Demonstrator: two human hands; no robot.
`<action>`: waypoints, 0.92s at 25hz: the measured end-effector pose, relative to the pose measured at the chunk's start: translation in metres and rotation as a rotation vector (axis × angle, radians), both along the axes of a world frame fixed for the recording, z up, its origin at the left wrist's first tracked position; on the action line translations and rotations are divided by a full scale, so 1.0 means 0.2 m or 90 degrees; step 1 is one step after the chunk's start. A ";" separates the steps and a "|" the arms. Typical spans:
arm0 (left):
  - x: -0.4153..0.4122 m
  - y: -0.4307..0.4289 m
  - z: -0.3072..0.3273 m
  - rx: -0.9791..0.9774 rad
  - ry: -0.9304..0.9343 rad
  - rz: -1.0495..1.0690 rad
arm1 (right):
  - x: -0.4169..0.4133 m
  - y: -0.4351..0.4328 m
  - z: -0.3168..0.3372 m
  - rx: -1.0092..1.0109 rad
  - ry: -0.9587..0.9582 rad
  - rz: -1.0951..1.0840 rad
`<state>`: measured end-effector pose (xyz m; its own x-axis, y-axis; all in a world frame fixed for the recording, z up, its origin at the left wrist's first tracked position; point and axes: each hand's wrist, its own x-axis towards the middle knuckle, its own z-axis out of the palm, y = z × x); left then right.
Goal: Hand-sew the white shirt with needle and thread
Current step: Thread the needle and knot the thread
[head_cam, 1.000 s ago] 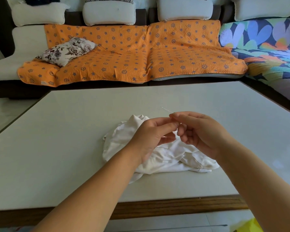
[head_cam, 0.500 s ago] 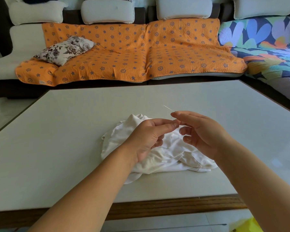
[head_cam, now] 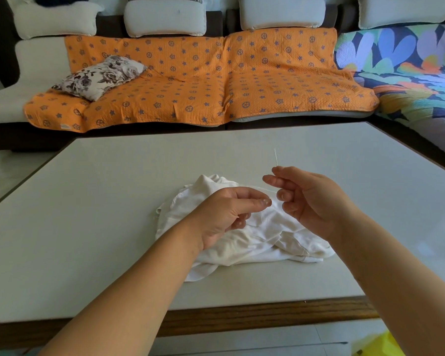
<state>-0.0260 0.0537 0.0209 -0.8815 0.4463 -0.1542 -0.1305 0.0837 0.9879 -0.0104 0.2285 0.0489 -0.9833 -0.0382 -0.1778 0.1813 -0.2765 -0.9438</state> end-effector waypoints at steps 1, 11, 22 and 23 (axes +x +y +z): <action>0.00 0.00 0.00 0.002 -0.003 -0.008 | 0.00 0.00 0.00 -0.007 0.000 -0.006; 0.00 -0.07 0.00 -0.003 -0.022 -0.097 | -0.05 0.07 0.00 -0.083 0.041 -0.041; -0.04 -0.28 0.02 -0.062 -0.054 -0.130 | -0.11 0.14 -0.03 -0.156 0.006 -0.128; -0.04 -0.30 0.02 -0.073 -0.056 -0.127 | -0.11 0.15 -0.03 -0.167 0.001 -0.130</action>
<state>-0.0339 -0.0054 0.0242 -0.7582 0.5859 -0.2862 -0.1854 0.2270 0.9561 -0.0329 0.2580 0.0420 -0.9757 0.1155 -0.1862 0.0957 -0.5400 -0.8362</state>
